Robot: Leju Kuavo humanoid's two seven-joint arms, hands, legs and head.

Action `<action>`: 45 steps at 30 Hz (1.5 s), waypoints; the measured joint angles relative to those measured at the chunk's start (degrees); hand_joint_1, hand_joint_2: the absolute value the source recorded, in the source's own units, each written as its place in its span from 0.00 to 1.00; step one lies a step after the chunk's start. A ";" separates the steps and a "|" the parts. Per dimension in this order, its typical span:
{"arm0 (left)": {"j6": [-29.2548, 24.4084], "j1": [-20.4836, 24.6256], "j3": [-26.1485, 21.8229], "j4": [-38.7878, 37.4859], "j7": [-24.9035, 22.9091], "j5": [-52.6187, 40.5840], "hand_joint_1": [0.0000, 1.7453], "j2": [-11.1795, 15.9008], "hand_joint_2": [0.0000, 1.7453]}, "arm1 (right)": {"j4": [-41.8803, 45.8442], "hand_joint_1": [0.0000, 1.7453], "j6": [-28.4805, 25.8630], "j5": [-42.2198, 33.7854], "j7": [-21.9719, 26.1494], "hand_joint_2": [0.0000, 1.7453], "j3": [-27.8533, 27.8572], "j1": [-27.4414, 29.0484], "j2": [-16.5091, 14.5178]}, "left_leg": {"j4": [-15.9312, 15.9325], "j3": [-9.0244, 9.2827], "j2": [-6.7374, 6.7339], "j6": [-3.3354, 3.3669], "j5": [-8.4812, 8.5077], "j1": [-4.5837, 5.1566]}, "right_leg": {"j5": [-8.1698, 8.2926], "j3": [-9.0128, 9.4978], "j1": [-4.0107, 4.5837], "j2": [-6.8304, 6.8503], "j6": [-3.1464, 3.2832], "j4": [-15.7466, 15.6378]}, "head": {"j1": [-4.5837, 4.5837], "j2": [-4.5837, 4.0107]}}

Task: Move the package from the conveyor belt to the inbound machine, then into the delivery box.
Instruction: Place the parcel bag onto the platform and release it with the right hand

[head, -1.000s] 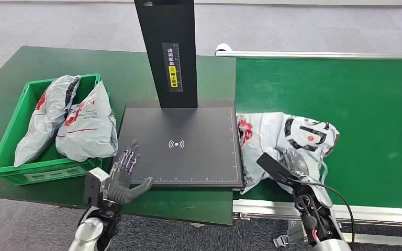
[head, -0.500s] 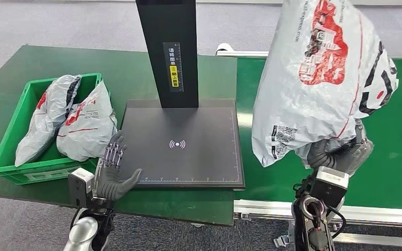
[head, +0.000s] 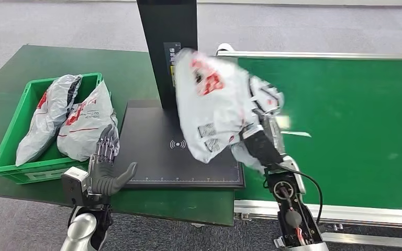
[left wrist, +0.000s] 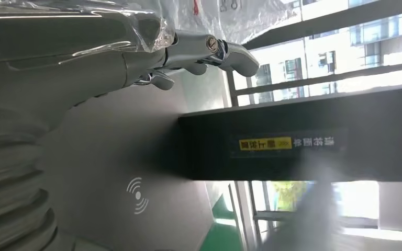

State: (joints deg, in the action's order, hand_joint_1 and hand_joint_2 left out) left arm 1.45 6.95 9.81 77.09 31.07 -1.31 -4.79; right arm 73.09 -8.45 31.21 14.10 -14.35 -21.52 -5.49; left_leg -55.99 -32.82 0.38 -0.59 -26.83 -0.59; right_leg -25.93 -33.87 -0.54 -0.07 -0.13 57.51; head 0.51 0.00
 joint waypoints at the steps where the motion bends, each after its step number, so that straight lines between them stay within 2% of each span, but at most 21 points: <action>1: -0.20 0.01 -0.01 0.00 0.17 0.32 0.00 0.13 1.00 | -3.41 1.00 1.60 1.59 -0.97 1.00 -1.50 -1.48 0.23 | 0.00 -0.02 0.05 0.01 0.02 0.00 | 0.00 -0.01 0.00 0.04 0.00 0.00 | 0.00 0.00; 5: -0.99 0.03 -0.07 0.00 0.52 1.40 0.00 0.74 1.00 | -16.68 1.00 7.68 7.18 -3.20 1.00 -8.26 -8.35 0.83 | 0.00 0.00 0.01 0.01 0.02 -0.01 | 0.01 -0.03 0.02 0.04 0.01 0.01 | 0.01 0.00; 10: -1.72 0.04 -0.10 0.00 0.54 2.42 0.00 1.48 1.00 | -26.38 1.00 11.84 9.98 -3.85 1.00 -15.73 -13.62 0.85 | -0.01 -0.01 0.02 0.01 0.02 -0.01 | 0.00 -0.04 0.02 0.04 0.00 0.01 | 0.01 0.00; 20: -2.10 0.03 -0.11 0.00 0.54 2.81 0.00 2.14 1.00 | -31.83 1.00 12.23 10.03 -3.49 1.00 -20.09 -16.87 0.83 | -0.01 0.06 0.01 0.01 0.01 -0.01 | 0.00 0.00 0.01 0.04 0.00 0.00 | 0.01 0.00; 26: -2.62 0.04 -0.11 -0.03 1.13 3.29 0.00 2.30 1.00 | -32.35 1.00 12.23 6.10 3.71 1.00 -20.94 -16.86 0.60 | -0.01 0.07 -0.03 0.01 0.01 -0.01 | 0.00 -0.01 0.02 0.01 0.01 0.00 | 0.01 0.00; 27: -2.66 0.04 -0.11 -0.05 1.30 3.38 0.00 2.31 1.00 | -32.35 0.97 12.00 5.13 4.49 1.00 -20.96 -16.80 0.43 | -0.01 0.07 -0.03 0.01 0.01 -0.01 | 0.00 -0.02 0.02 0.01 0.01 0.00 | 0.01 0.00; 29: -2.70 0.04 -0.10 -0.11 1.54 3.52 0.00 2.33 1.00 | -32.29 0.57 10.61 3.43 5.02 1.00 -20.85 -16.70 0.07 | -0.01 0.06 -0.03 0.01 0.01 -0.01 | 0.00 -0.03 0.02 0.01 0.01 0.00 | 0.01 0.00; 31: -2.72 0.04 -0.09 -0.13 1.61 3.56 0.00 2.39 1.00 | -32.16 0.10 8.09 1.95 4.58 1.00 -20.35 -16.55 -0.17 | -0.01 0.06 -0.03 0.01 0.01 -0.01 | 0.00 -0.03 0.02 0.01 0.01 0.00 | 0.01 -0.01; 32: -2.72 0.05 -0.08 -0.14 1.63 3.56 0.00 2.43 1.00 | -32.08 0.04 6.70 1.14 4.32 1.00 -19.91 -16.46 -0.25 | -0.01 0.05 -0.03 0.01 0.01 -0.01 | 0.00 -0.03 0.01 0.01 0.00 0.00 | 0.01 -0.01; 33: -2.72 0.07 -0.08 -0.16 1.64 3.56 0.00 2.47 1.00 | -31.99 0.00 5.49 0.32 4.13 1.00 -19.41 -16.35 -0.28 | -0.01 0.05 -0.03 0.01 0.01 -0.01 | 0.00 -0.03 0.01 0.01 0.00 0.00 | 0.01 -0.01; 37: -2.72 0.44 -0.02 -0.48 1.63 3.56 0.00 2.59 1.00 | -31.76 0.00 3.26 -3.58 4.31 1.00 -17.26 -15.68 -0.38 | -0.02 0.05 -0.03 0.01 0.01 0.00 | 0.00 -0.03 0.01 0.01 0.00 0.00 | 0.00 0.00; 42: -2.80 1.18 0.37 -0.82 1.63 3.64 0.00 2.63 1.00 | -31.74 0.00 10.76 -18.07 5.97 1.00 -12.80 -14.38 -1.44 | -0.02 0.05 -0.02 0.01 0.01 -0.01 | 0.00 -0.04 0.01 0.01 0.01 0.00 | 0.01 0.00; 45: -2.82 1.21 0.40 -0.85 1.63 3.65 0.00 2.65 1.00 | -31.75 0.00 13.02 -23.59 5.93 1.00 -10.03 -13.66 -1.71 | -0.01 0.04 -0.02 0.01 0.01 -0.01 | 0.00 -0.05 0.02 0.01 0.01 0.00 | 0.01 0.00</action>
State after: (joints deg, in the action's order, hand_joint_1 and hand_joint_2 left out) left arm -1.38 8.15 10.22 76.24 32.70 2.34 -2.15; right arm 41.34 4.57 7.62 20.03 -24.38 -35.17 -7.20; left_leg -56.00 -32.78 0.35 -0.58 -26.82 -0.60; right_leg -25.93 -33.92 -0.53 -0.06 -0.12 57.51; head 0.52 0.00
